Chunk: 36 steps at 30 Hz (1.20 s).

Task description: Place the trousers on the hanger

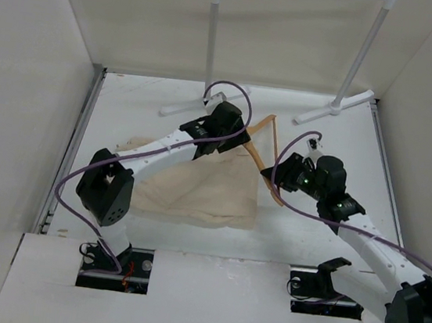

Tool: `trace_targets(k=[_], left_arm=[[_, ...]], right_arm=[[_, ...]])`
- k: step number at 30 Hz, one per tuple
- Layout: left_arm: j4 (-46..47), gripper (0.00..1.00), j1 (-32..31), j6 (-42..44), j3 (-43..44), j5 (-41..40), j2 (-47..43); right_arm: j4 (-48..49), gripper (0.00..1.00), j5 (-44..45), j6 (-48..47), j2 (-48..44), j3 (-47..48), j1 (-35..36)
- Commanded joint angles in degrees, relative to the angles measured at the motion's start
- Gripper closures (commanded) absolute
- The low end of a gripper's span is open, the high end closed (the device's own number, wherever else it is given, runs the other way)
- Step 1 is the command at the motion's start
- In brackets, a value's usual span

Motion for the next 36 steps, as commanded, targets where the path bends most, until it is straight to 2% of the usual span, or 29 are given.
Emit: trace_targets(k=[1,4,8,12,16,20,22,26,28,36], left_arm=[[6.57,0.49,0.12,-1.95,-0.28,1.10,1.13],[8.68,0.57,0.12,-2.57,-0.72,1.28,2.19],[10.36,0.84,-0.58,-3.36,-1.68,1.28,2.28],[10.45,0.93,-2.33,-3.62,-3.52,0.76,0.88],[11.93,0.96,-4.44,-6.08,-7.91,0.31,-0.96],[14.83,0.97,-6.55,-8.81,-12.83,-0.65,-2.98],[15.54,0.97,-7.70,-9.34,-14.77,-2.05,-4.13],[16.86,0.97,-9.02,-9.43,-18.02,-4.34,-6.24],[17.30,0.97,-9.11,-9.34,-19.52,-4.61,-6.94],[20.02,0.97,-9.64,-9.08,-25.50,-5.83,-7.12]], right_arm=[[3.66,0.85,1.04,0.33,-3.33,-1.10,1.42],[3.13,0.84,2.45,1.13,-5.09,-3.38,2.57],[2.08,0.82,3.41,2.18,-7.02,-6.02,3.10],[-1.70,0.66,5.61,2.45,-10.18,-7.78,3.10],[-4.95,0.51,5.00,1.48,-11.33,-8.05,0.47],[-4.87,0.44,4.03,1.39,-8.01,-6.74,-0.94],[-4.35,0.47,3.94,1.48,-3.62,-5.42,-0.94],[-1.54,0.65,5.34,1.39,7.54,-2.34,-0.59],[0.39,0.66,7.27,1.74,12.11,-1.20,-0.24],[4.27,0.47,9.48,1.83,26.63,2.67,1.78]])
